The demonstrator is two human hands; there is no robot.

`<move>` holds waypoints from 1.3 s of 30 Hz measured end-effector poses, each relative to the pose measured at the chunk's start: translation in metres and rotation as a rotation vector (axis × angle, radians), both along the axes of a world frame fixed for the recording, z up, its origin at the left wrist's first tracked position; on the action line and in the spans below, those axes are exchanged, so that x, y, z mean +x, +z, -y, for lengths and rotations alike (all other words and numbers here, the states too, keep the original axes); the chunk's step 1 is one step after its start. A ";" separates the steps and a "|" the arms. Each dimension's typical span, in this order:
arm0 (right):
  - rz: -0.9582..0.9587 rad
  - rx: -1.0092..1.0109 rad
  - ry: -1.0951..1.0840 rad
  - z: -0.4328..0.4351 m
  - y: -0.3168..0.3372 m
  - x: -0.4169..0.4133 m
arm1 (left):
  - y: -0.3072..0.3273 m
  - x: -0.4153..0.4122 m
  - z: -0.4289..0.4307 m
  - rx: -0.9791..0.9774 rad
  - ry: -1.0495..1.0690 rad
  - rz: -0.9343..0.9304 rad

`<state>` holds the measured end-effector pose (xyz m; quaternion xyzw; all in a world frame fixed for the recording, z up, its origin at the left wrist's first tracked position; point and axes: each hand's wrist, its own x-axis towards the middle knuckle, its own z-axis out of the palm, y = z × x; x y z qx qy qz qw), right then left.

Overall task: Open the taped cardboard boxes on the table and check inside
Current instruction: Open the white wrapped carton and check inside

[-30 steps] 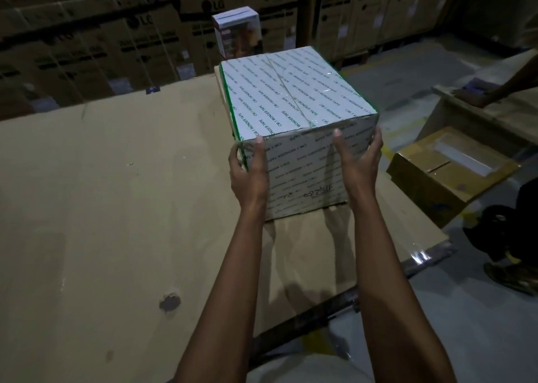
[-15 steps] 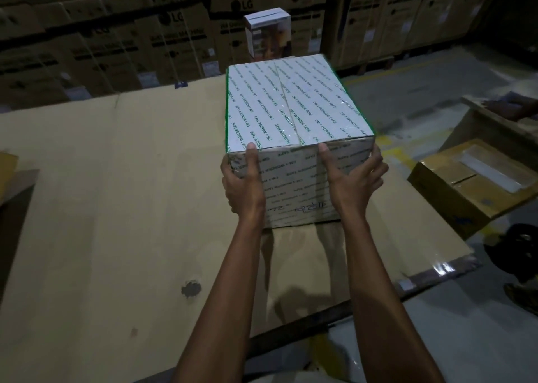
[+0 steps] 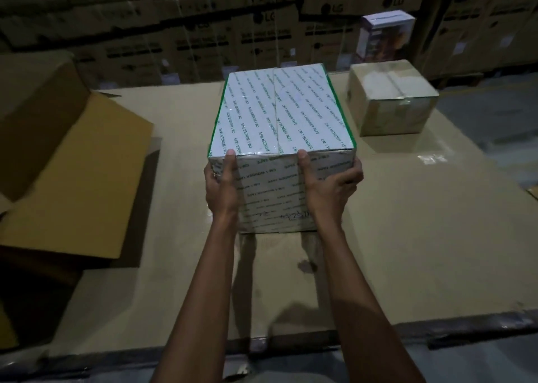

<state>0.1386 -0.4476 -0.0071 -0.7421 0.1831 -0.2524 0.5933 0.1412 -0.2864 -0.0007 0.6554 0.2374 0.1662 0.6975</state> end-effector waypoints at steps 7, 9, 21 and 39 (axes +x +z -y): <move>-0.034 -0.040 -0.059 -0.101 -0.009 -0.002 | 0.006 -0.008 -0.098 -0.029 -0.088 -0.010; -0.047 -0.046 -0.091 -0.111 -0.010 0.000 | 0.010 -0.009 -0.109 -0.056 -0.136 0.008; 0.414 -0.896 0.411 -0.108 0.018 0.019 | -0.134 -0.011 -0.098 -0.923 0.075 -0.538; 0.333 -0.927 0.119 -0.049 0.018 0.039 | -0.156 0.014 -0.009 -0.920 -0.074 -0.312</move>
